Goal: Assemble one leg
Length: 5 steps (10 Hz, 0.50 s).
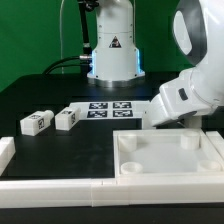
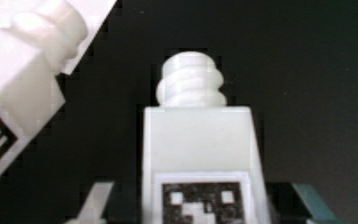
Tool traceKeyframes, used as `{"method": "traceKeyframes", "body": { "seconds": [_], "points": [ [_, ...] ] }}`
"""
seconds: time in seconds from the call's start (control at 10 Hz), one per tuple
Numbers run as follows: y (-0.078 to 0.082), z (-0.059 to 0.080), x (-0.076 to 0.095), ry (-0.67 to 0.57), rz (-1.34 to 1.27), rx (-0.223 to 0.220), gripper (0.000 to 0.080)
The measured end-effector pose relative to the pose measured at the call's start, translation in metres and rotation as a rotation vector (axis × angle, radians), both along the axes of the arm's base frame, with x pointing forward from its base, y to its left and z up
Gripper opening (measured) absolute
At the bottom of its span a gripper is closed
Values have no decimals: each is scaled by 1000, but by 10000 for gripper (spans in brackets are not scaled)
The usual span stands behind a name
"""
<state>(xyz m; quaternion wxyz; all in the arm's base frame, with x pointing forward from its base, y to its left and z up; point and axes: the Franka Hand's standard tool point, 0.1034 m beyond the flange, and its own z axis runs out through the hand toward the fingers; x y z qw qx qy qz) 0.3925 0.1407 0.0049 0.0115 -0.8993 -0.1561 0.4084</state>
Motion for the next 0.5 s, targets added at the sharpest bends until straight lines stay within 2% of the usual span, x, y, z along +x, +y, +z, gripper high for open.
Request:
{"method": "traceKeyframes", "body": {
  "seconds": [0.2, 0.3, 0.5],
  "points": [
    [0, 2, 0, 6, -1, -1, 285],
    [-2, 13, 1, 19, 0, -7, 287],
    [-2, 47, 1, 48, 8, -29, 287]
  ]
}}
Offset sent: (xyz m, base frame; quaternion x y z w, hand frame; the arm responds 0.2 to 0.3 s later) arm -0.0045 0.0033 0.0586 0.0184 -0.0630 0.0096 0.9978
